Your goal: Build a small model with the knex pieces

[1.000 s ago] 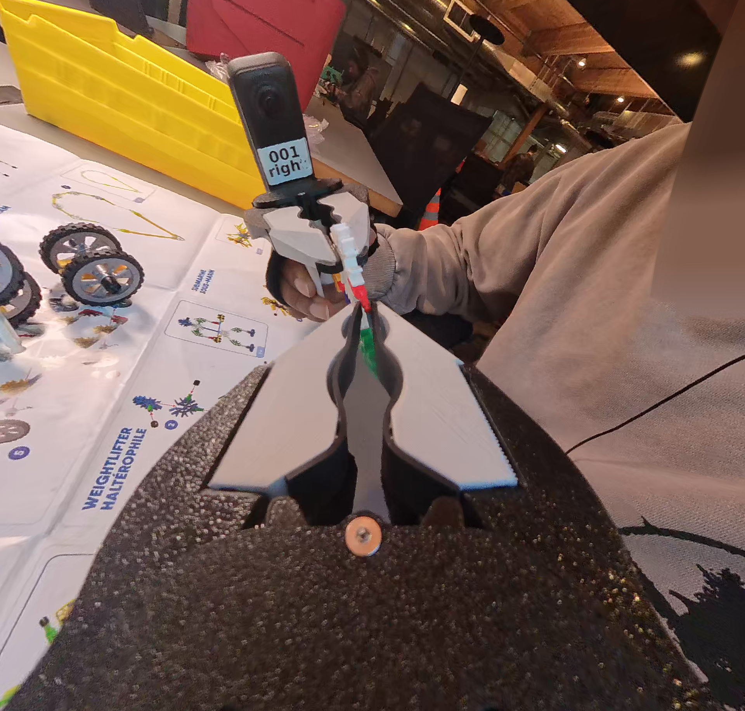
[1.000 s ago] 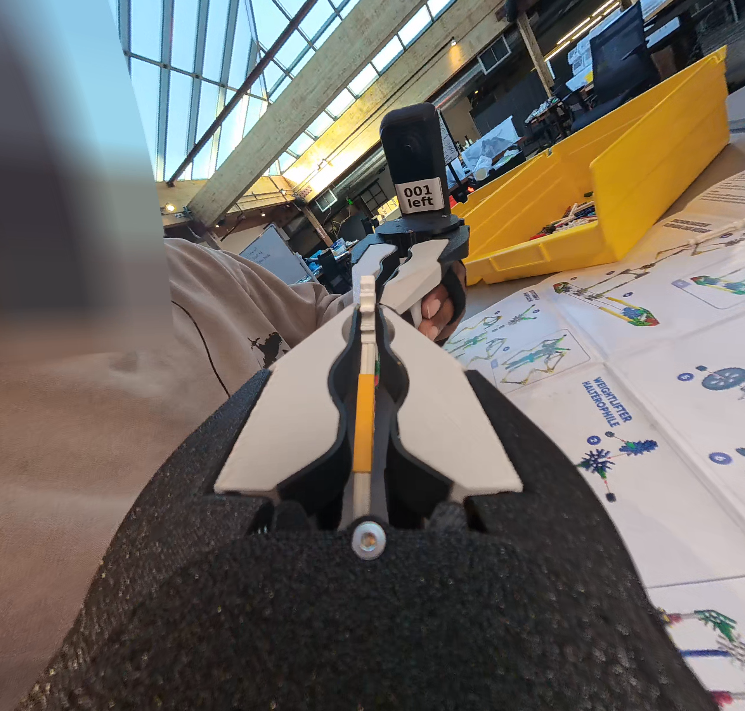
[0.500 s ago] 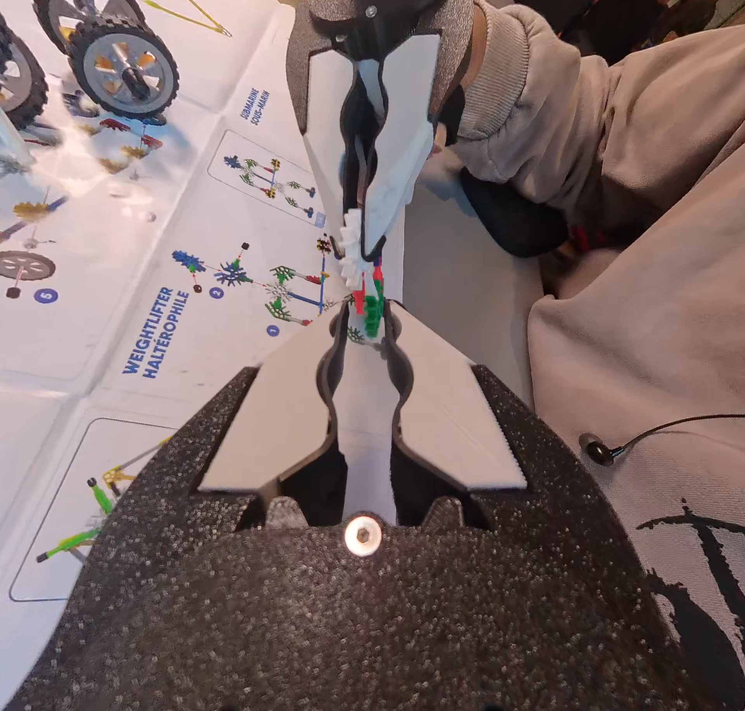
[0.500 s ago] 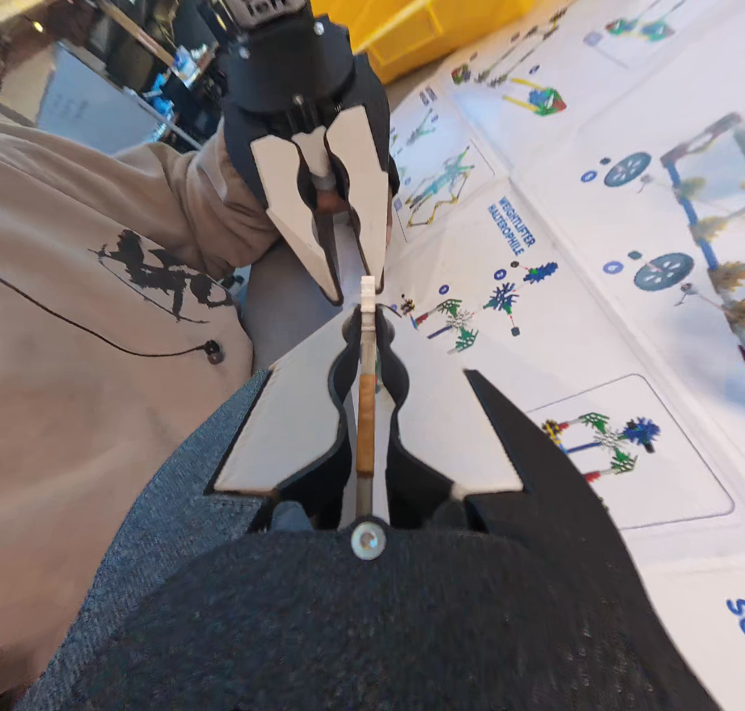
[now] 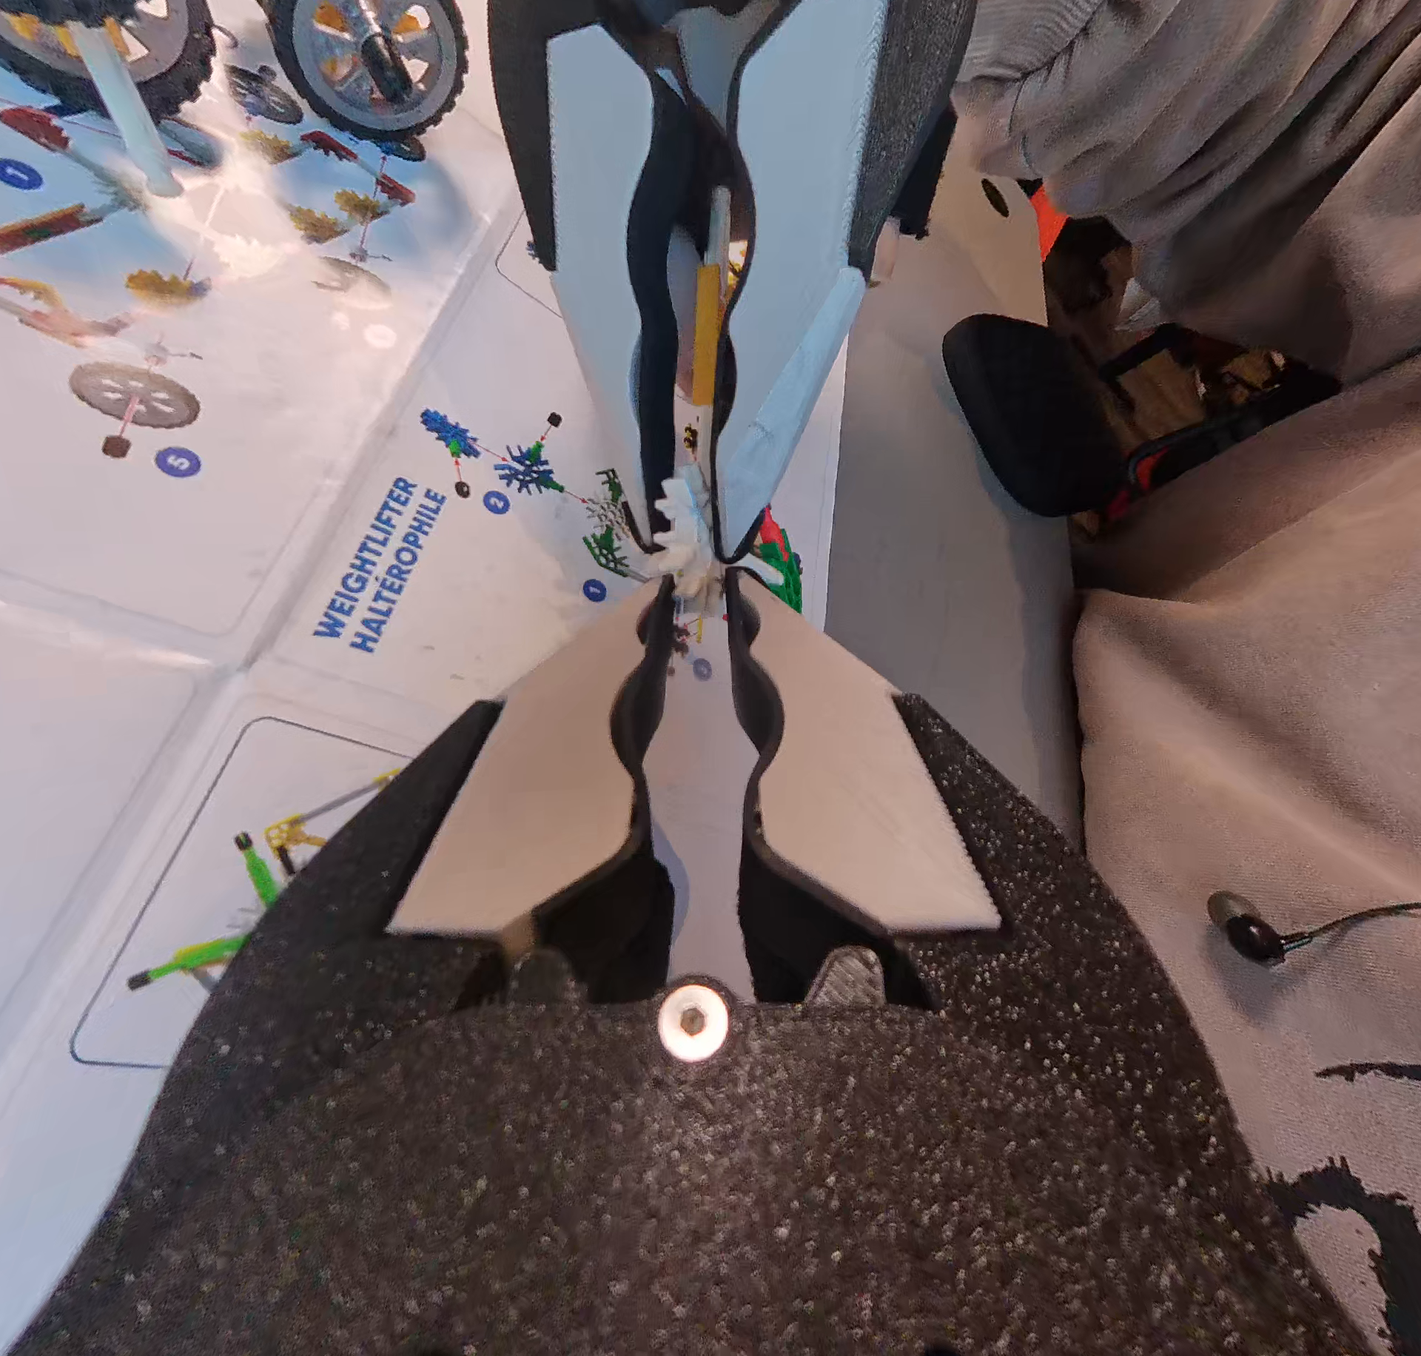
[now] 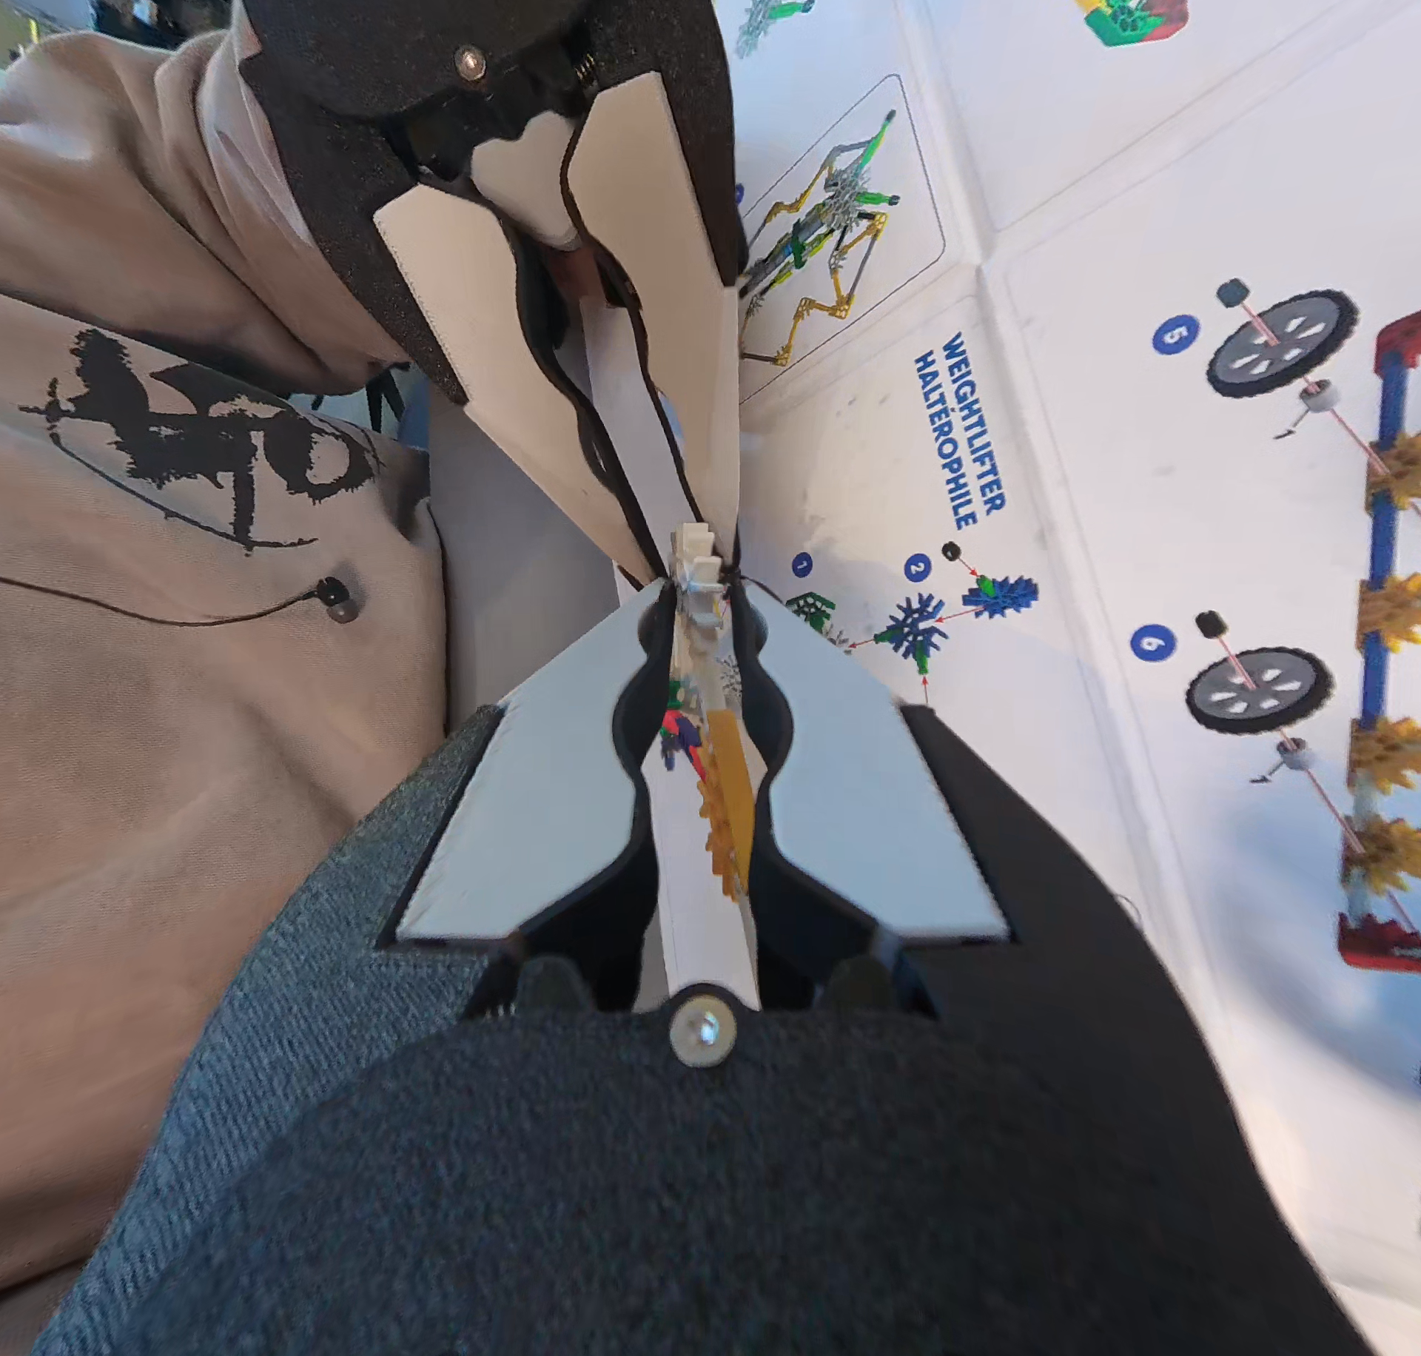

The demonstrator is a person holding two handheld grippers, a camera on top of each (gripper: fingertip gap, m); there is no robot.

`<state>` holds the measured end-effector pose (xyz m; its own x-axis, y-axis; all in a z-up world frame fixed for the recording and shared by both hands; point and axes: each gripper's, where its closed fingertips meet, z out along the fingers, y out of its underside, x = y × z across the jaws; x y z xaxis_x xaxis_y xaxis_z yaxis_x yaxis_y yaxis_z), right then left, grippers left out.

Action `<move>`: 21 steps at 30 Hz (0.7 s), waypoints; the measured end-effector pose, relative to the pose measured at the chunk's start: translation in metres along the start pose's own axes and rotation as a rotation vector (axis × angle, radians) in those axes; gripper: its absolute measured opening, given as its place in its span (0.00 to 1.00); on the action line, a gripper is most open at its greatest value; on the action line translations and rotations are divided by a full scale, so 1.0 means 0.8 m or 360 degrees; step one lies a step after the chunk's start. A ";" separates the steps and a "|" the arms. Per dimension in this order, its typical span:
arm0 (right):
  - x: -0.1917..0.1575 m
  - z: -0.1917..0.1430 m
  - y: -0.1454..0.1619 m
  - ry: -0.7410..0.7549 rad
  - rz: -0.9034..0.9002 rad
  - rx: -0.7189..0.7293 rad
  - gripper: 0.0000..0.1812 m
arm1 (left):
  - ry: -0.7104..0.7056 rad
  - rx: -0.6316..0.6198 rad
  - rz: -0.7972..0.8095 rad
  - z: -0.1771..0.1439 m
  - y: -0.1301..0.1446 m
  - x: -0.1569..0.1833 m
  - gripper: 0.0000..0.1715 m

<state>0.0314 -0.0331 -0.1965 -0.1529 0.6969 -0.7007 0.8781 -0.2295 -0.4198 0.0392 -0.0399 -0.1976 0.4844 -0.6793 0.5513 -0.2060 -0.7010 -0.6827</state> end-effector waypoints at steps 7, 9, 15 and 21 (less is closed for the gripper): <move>-0.010 -0.013 0.025 -0.0067 -0.0014 0.0156 0.15 | 0.0067 0.0068 0.0170 -0.006 -0.005 0.017 0.04; -0.011 -0.017 0.034 -0.0078 0.0001 0.0185 0.15 | 0.0085 0.0118 0.0173 -0.010 -0.010 0.020 0.03; -0.023 -0.013 0.032 -0.0037 -0.0169 0.0339 0.02 | 0.0172 0.0145 0.0115 -0.015 -0.012 0.024 0.03; -0.034 -0.018 0.047 -0.0002 -0.0247 -0.0057 0.02 | 0.0188 -0.0036 0.0267 -0.005 0.007 0.039 0.11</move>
<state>0.0749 -0.0506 -0.1847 -0.2884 0.7212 -0.6298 0.8596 -0.0948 -0.5022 0.0498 -0.0664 -0.1822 0.3389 -0.8066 0.4843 -0.2950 -0.5799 -0.7594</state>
